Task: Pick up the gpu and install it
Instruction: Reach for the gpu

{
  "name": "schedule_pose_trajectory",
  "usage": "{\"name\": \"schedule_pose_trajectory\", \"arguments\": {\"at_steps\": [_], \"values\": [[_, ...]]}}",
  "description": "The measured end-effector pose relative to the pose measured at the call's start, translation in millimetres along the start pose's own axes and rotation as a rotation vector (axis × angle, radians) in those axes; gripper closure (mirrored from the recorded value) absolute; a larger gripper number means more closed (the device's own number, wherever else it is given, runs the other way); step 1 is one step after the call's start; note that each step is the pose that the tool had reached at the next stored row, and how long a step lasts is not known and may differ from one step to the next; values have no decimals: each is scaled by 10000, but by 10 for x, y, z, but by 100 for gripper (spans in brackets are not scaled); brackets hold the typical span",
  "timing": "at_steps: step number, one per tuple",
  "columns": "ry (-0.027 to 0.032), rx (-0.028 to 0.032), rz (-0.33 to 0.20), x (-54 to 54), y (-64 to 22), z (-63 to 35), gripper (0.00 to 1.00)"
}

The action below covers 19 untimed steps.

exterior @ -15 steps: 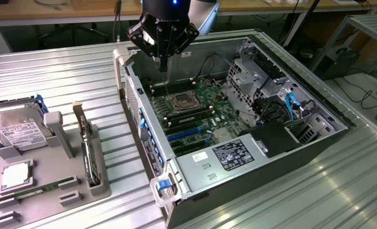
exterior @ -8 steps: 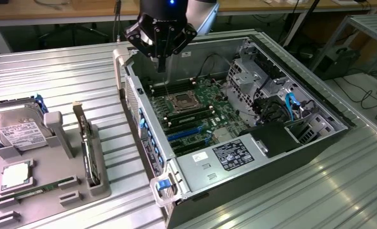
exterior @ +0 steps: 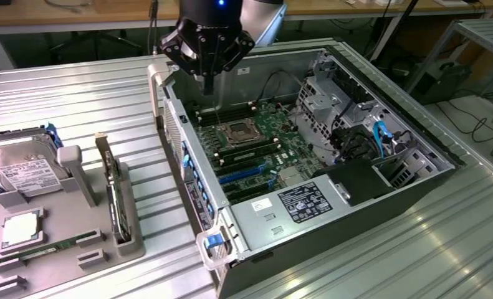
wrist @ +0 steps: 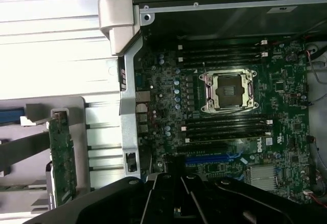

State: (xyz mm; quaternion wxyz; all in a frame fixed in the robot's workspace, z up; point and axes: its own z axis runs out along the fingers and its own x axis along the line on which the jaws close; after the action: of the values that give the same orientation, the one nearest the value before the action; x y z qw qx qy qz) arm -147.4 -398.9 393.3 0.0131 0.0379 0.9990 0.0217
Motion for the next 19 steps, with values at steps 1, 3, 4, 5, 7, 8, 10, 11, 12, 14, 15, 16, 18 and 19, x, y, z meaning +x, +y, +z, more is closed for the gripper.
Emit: {"name": "schedule_pose_trajectory", "arguments": {"at_steps": [1, 3, 4, 5, 7, 8, 10, 11, 12, 14, 15, 16, 18, 19], "values": [[0, 0, 0, 5, 0, 0, 89], [0, 0, 0, 15, -1, 0, 89], [0, 0, 0, 18, -1, -1, 89], [0, 0, 0, 24, -2, -1, 89], [0, 0, 0, 34, -3, -1, 89], [0, 0, -1, 39, -3, -1, 89], [0, 0, 0, 49, -4, -1, 89], [0, 0, 0, 54, -4, -1, 89], [0, 0, -1, 59, -5, -2, 89], [0, 0, 0, 70, -5, -2, 89], [0, 0, 0, 75, -6, -2, 89], [0, 0, 0, 80, -6, -2, 89], [0, 0, -1, 90, -7, -2, 89], [0, 0, -1, 95, -7, -3, 89]]}}
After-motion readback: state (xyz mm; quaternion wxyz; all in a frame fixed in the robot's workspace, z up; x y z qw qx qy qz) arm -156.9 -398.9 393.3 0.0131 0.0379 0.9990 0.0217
